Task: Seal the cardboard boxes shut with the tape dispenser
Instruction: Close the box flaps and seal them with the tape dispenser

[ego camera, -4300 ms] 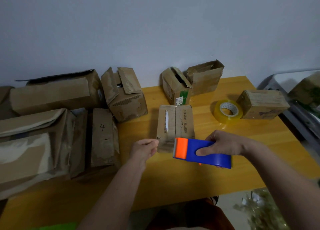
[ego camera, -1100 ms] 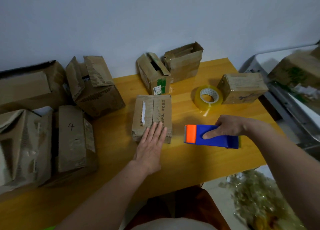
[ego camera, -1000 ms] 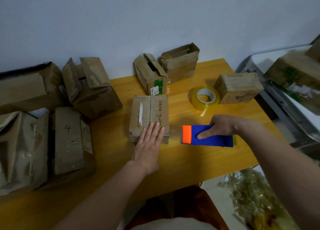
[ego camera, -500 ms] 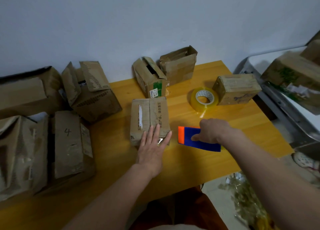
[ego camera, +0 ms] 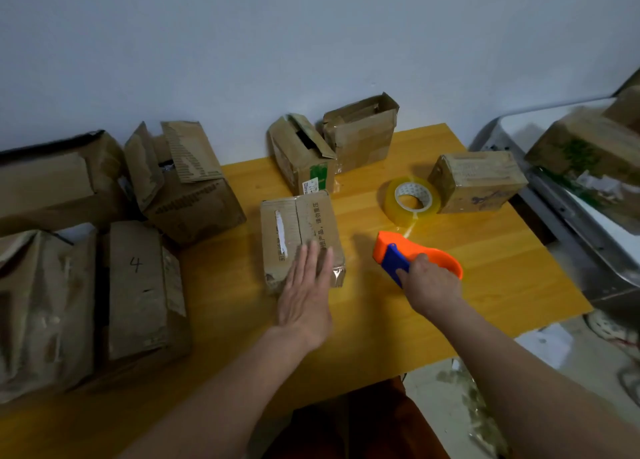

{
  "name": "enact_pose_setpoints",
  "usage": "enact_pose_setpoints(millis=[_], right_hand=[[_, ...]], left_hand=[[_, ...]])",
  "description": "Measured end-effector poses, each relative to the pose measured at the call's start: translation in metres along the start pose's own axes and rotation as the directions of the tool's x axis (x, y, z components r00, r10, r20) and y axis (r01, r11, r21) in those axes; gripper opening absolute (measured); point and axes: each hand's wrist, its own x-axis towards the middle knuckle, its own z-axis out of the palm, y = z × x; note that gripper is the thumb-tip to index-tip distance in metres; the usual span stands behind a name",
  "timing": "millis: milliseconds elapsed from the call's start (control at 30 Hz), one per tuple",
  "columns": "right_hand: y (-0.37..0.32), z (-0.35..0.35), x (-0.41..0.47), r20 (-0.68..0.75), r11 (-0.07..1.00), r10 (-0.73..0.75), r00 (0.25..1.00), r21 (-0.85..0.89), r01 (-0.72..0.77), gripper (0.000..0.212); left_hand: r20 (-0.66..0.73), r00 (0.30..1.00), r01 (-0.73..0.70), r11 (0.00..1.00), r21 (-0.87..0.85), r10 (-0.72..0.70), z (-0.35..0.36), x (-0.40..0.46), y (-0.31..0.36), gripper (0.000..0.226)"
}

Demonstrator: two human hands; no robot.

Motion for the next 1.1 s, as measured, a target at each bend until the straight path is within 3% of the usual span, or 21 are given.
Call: enact_pose_setpoints(millis=[100, 200, 333, 400, 467, 533, 567, 633, 700, 833, 967, 1100], right_hand=[[-0.001, 0.026, 0.003, 0.041, 0.998, 0.034, 0.999, -0.06, -0.031, 0.032], [-0.006, 0.05, 0.005, 0.088, 0.992, 0.018, 0.996, -0.123, -0.007, 0.032], [-0.01, 0.062, 0.013, 0.185, 0.983, 0.02, 0.983, 0.177, -0.053, 0.049], [-0.008, 0.051, 0.017, 0.125, 0.969, 0.053, 0.991, 0.232, -0.081, 0.053], [-0.011, 0.035, 0.017, -0.122, 0.956, 0.109, 0.986, 0.285, -0.071, 0.041], [-0.028, 0.015, 0.006, -0.35, 0.816, 0.175, 0.92, 0.575, 0.064, 0.019], [-0.041, 0.006, -0.001, -0.39, 0.712, 0.172, 0.905, 0.684, 0.16, 0.01], [-0.07, -0.002, -0.012, -0.357, 0.526, 0.093, 0.929, 0.81, 0.259, 0.01], [-0.095, -0.007, -0.017, -0.225, 0.397, -0.031, 0.974, 0.891, 0.219, 0.031], [-0.116, -0.002, -0.007, -0.058, 0.35, -0.15, 0.987, 0.931, 0.108, 0.051], [-0.119, 0.006, 0.006, -0.136, 0.35, -0.099, 0.986, 0.923, 0.162, 0.042], [-0.114, 0.026, 0.012, -0.213, 0.323, -0.211, 0.954, 0.906, 0.273, 0.04]], left_hand=[[-0.067, 0.996, 0.064, 0.998, 0.006, -0.063, -0.001, -0.007, -0.016, 0.099], [-0.028, 0.993, 0.118, 0.993, -0.001, -0.118, 0.003, -0.014, -0.035, 0.099], [0.04, 0.997, 0.07, 0.96, -0.27, -0.062, 0.01, -0.023, -0.057, 0.114], [0.022, 1.0, 0.018, 0.924, -0.382, -0.011, 0.011, -0.025, -0.062, 0.113], [-0.025, 1.0, -0.017, 0.903, -0.428, 0.007, 0.012, -0.024, -0.065, 0.099], [-0.147, 0.988, -0.011, 0.922, -0.388, -0.05, 0.009, -0.019, -0.067, 0.072], [-0.189, 0.977, 0.038, 0.947, -0.318, -0.102, 0.006, -0.014, -0.069, 0.063], [-0.195, 0.969, 0.117, 0.977, -0.179, -0.152, -0.005, 0.0, -0.073, 0.067], [-0.131, 0.988, 0.064, 0.99, -0.127, -0.081, -0.013, 0.015, -0.076, 0.063], [0.014, 0.999, -0.047, 0.998, -0.051, 0.048, -0.007, 0.03, -0.079, 0.061], [-0.053, 0.997, -0.064, 0.982, -0.179, 0.055, 0.005, 0.03, -0.082, 0.068], [-0.141, 0.989, -0.061, 0.975, -0.213, 0.031, 0.017, 0.032, -0.078, 0.078]])
